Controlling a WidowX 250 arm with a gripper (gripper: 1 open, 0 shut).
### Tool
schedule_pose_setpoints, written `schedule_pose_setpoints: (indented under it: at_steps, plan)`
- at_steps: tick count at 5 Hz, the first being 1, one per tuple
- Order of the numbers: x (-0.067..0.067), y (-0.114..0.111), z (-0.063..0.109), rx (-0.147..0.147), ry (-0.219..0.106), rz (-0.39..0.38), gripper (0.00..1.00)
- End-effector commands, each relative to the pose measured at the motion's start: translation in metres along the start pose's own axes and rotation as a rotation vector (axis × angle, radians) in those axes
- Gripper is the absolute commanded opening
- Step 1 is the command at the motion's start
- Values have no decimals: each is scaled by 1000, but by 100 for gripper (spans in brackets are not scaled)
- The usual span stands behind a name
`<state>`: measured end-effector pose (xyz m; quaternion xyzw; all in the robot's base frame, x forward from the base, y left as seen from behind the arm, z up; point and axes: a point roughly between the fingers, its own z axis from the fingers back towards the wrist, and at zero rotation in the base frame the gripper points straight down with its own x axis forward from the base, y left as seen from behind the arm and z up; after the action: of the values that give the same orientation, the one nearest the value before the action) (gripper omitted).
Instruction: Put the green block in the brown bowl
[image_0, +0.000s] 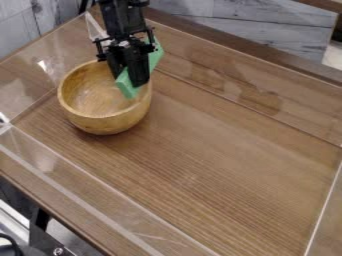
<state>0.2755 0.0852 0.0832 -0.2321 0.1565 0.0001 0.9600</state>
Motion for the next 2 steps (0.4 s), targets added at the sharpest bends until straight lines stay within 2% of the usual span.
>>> schedule_pose_setpoints:
  at_steps: [1, 2]
  plan:
    - [3, -2, 18, 17, -57, -22, 0]
    - [2, -2, 18, 14, -54, -25, 0]
